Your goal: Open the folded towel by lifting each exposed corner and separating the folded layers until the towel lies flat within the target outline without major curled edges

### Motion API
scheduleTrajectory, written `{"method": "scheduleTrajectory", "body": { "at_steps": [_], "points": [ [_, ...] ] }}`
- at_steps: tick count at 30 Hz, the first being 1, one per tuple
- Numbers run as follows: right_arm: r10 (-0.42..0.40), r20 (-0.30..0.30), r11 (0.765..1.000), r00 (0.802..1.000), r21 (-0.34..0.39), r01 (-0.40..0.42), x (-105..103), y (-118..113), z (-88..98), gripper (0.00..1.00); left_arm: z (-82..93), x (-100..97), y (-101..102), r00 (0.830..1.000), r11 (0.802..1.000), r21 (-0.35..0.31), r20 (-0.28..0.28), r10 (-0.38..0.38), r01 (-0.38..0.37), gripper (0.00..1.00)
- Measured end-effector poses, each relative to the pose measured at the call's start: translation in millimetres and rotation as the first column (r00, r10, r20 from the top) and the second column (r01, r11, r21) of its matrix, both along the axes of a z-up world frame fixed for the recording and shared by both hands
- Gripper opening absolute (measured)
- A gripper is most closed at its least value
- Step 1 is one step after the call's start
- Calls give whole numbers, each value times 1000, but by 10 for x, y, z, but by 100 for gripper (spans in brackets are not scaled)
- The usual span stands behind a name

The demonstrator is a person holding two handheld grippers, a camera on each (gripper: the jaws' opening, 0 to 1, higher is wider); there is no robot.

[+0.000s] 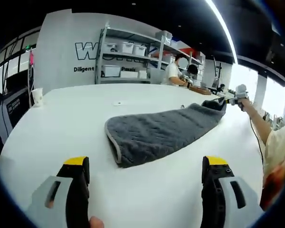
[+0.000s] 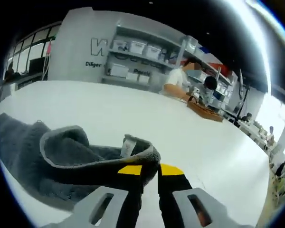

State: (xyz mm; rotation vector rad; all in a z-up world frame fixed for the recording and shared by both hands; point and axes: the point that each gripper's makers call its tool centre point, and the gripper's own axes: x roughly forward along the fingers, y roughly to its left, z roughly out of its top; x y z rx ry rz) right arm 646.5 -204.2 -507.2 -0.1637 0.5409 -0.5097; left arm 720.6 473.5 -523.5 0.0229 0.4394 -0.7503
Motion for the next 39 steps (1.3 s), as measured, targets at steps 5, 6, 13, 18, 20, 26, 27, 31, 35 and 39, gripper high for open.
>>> {"method": "scheduleTrajectory", "body": {
  "at_steps": [5, 6, 13, 18, 20, 26, 27, 31, 35, 39],
  "points": [
    [-13, -47, 1000, 999, 6, 13, -79, -27, -123, 26, -17, 11, 0, 1000, 1000, 5, -6, -1, 1, 97],
    [-11, -59, 1000, 998, 2, 12, -95, -25, -131, 33, -20, 8, -6, 1000, 1000, 8, -7, -4, 4, 97],
    [-20, -110, 999, 994, -35, 16, -214, 61, -53, 66, -10, -1, -18, 1000, 1000, 9, -4, -10, 10, 97],
    [-23, -125, 1000, 992, -18, 21, -296, 193, 6, 87, -17, -8, -25, 1000, 1000, 10, -6, -11, 11, 97],
    [-19, -122, 999, 992, -30, 15, -310, 248, 56, 87, -9, -10, -32, 1000, 1000, 6, -4, -13, 13, 97],
    [36, -119, 999, 992, 28, -33, -284, 493, 47, 96, -5, -12, -45, 1000, 1000, 3, -4, -17, 17, 97],
    [45, -118, 999, 992, 32, -42, -283, 550, 48, 97, -6, -13, -49, 1000, 1000, 3, -5, -18, 18, 97],
    [76, -117, 997, 990, 38, -72, -267, 751, 71, 97, -6, -22, -62, 1000, 1000, 2, -5, -22, 22, 97],
    [143, -98, 987, 985, 85, -134, -230, 1031, 94, 99, -9, -25, -62, 1000, 1000, 3, -4, -22, 22, 98],
    [238, -10, 960, 971, 153, -234, -162, 1426, 188, 99, 2, -32, -77, 1000, 1000, -3, -1, -25, 25, 98]
  ]
}}
